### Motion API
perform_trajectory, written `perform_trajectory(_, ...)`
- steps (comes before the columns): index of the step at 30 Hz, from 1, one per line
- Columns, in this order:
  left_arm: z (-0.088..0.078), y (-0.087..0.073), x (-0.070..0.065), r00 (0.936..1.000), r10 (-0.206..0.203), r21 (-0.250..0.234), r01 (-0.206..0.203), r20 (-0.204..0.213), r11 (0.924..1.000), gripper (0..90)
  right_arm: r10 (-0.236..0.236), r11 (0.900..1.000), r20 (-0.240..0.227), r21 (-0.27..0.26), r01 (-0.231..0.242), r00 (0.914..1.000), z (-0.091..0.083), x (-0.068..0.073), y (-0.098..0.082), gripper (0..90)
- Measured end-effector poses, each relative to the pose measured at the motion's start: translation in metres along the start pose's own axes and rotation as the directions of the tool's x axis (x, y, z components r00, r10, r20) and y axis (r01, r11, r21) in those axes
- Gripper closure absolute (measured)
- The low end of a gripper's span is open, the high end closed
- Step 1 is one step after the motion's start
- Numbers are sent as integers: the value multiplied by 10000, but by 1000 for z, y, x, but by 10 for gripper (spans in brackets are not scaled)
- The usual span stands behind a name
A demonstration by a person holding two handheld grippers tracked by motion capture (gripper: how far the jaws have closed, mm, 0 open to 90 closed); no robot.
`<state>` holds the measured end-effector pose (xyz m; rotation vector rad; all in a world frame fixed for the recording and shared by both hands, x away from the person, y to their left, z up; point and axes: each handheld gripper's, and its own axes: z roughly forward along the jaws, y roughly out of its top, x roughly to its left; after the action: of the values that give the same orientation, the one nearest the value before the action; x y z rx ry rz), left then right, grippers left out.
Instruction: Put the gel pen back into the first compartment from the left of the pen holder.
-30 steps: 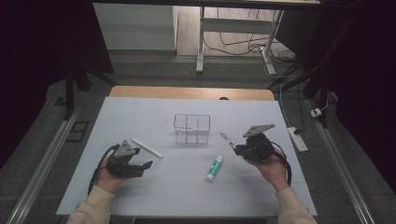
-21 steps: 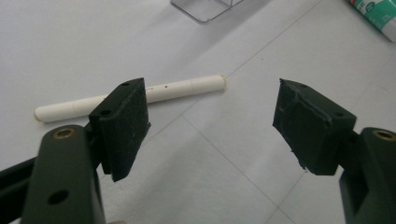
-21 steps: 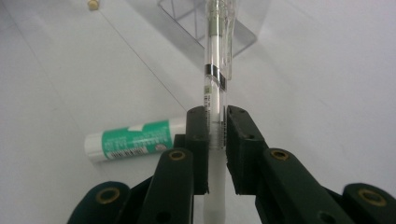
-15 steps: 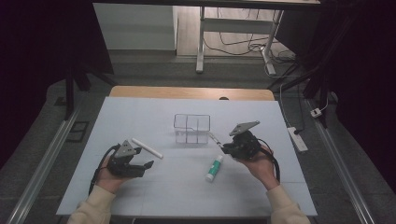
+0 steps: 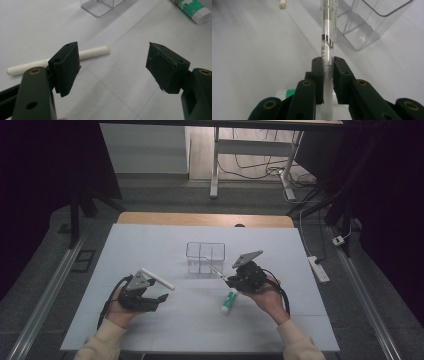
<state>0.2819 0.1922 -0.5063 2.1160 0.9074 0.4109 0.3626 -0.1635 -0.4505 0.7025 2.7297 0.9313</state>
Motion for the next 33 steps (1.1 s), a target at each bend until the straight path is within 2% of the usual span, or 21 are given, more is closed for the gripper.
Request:
perform_trajectory(6,3,7,-9,9991,383,31,-384,162,9993,266,-209,9995,-191,241,213,9996,9,6,4,790)
perform_trajectory(17,13,18,-23,9953,815,86,-821,528,9966,266,-398,9980,-380,481,416,9985,20,12,4,790)
perform_trajectory(24,16,22,-29,9927,1009,92,-1017,653,9948,266,-549,9965,-513,603,579,9972,25,17,5,789)
perform_trajectory(25,17,23,-29,9925,1030,108,-1039,662,9945,265,-461,9967,-533,650,495,9975,26,18,5,789)
perform_trajectory(33,18,29,-33,9898,1230,31,-1236,716,9923,269,-752,9932,-834,826,821,9937,32,26,7,789)
